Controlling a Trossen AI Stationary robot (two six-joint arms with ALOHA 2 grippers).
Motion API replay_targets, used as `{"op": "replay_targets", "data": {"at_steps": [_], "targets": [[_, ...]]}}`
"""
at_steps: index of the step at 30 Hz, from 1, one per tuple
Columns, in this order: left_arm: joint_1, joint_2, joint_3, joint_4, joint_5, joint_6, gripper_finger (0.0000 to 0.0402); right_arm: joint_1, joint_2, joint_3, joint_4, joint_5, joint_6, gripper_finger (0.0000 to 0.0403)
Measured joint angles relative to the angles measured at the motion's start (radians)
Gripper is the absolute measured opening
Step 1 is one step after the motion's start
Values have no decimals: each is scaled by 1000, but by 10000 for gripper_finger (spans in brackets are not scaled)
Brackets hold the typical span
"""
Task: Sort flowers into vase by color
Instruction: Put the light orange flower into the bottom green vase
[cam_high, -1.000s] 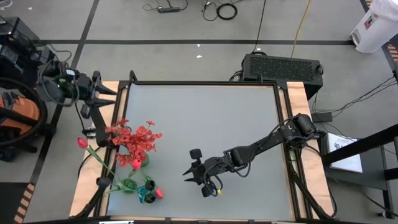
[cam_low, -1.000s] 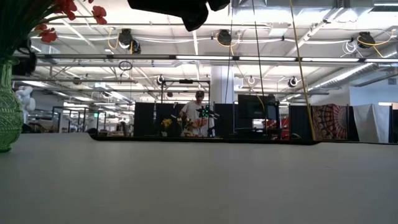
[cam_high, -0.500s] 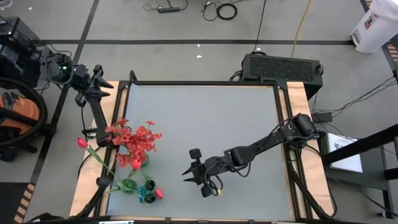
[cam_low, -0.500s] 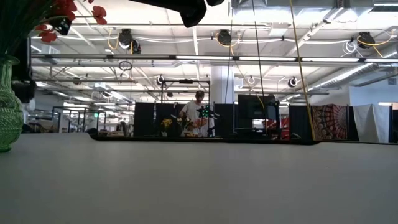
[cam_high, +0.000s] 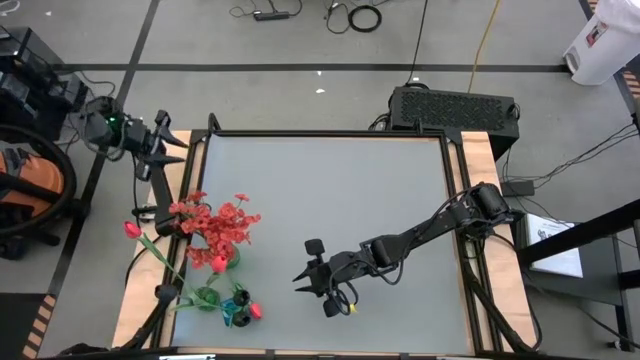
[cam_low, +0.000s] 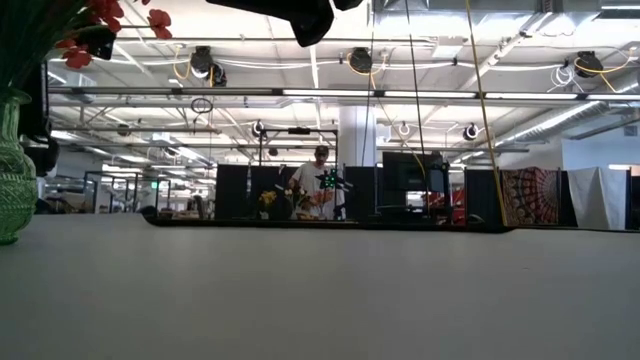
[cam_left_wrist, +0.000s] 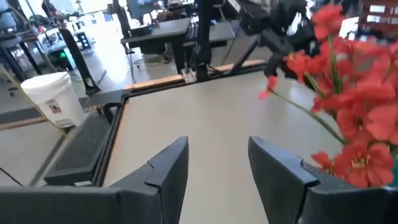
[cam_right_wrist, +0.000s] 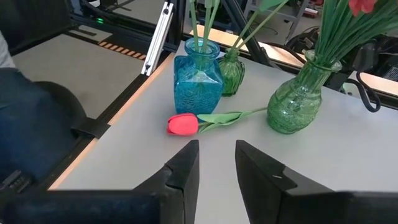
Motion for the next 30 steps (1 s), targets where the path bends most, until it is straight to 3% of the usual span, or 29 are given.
{"op": "replay_targets", "data": {"at_steps": [13, 21, 26, 30], "targets": [[-2, 0, -85, 1, 32, -41, 173, 0, 0, 0, -1, 0, 0, 96], [-2, 0, -157, 2, 159, -110, 173, 0, 0, 0, -1, 0, 0, 96], [-2, 1, -270, 0, 148, -158, 173, 0, 0, 0, 0, 0, 0, 96], [19, 3, -309, 0, 73, -190, 173, 0, 0, 0, 0, 0, 0, 96]]}}
